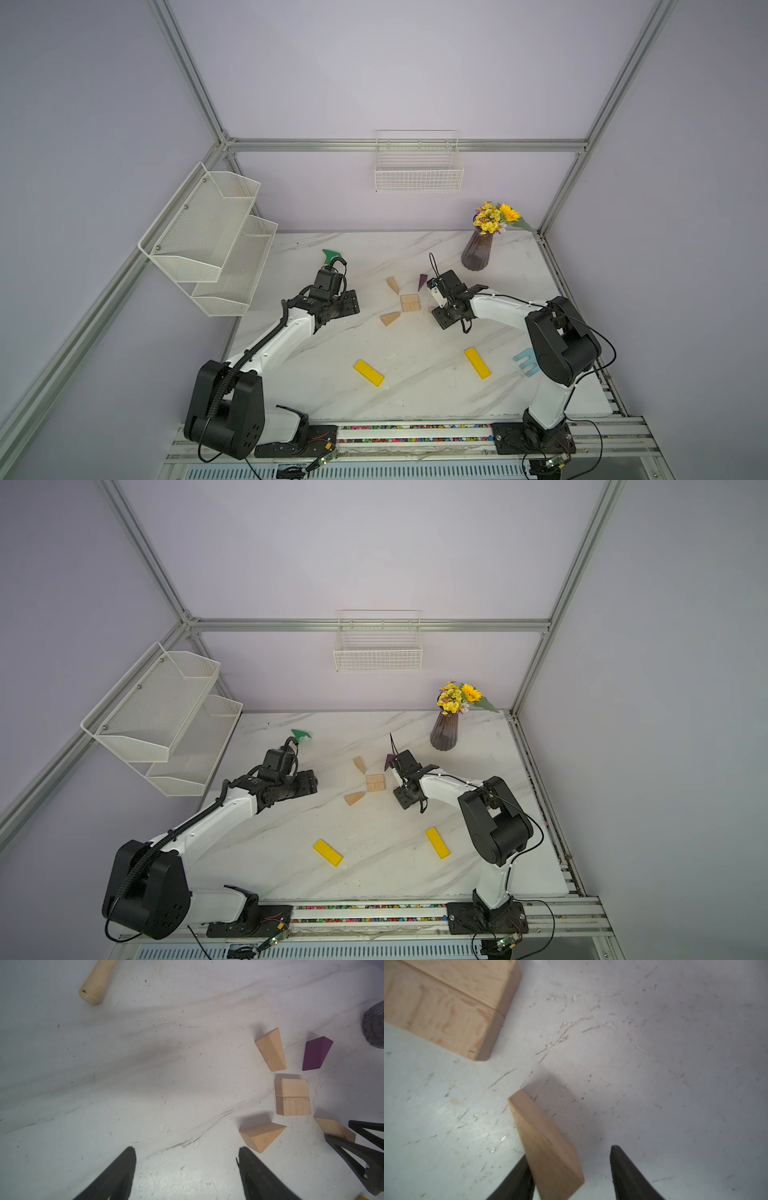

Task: Assemble a small pinwheel with building blocks
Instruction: Assemble the building block at the center of the board.

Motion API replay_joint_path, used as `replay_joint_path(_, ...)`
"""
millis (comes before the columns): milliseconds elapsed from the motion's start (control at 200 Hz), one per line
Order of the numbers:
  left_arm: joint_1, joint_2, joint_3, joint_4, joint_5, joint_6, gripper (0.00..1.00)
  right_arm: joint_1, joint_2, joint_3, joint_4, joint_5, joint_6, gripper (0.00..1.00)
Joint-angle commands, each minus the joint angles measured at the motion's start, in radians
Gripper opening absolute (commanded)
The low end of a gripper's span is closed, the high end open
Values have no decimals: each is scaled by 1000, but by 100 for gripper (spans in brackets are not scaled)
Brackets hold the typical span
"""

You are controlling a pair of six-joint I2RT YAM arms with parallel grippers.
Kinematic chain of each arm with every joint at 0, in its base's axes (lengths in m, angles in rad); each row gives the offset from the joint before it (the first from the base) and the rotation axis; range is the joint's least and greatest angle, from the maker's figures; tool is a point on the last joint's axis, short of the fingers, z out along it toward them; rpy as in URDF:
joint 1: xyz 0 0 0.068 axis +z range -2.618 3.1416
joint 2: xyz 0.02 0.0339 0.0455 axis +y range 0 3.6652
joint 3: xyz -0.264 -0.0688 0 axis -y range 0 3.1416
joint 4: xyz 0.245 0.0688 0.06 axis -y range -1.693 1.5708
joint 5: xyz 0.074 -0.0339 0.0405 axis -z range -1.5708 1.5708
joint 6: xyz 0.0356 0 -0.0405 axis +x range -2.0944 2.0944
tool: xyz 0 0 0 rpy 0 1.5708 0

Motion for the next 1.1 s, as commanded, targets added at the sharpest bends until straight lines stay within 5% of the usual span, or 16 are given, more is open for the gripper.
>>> replay_joint_path(0,9,-1,29,32,9,-18,79,-15,-14,-18,-6,13,26,60)
replay_joint_path(220,9,4,31,32,20,-18,79,-17,-3,-8,-3,-25,40,57)
replay_joint_path(510,9,20,29,44,54,-15,80,-18,-7,-14,18,-70,60,34)
replay_joint_path(1095,9,14,8,54,66,-25,80,-18,16,-1,44,-62,29,33)
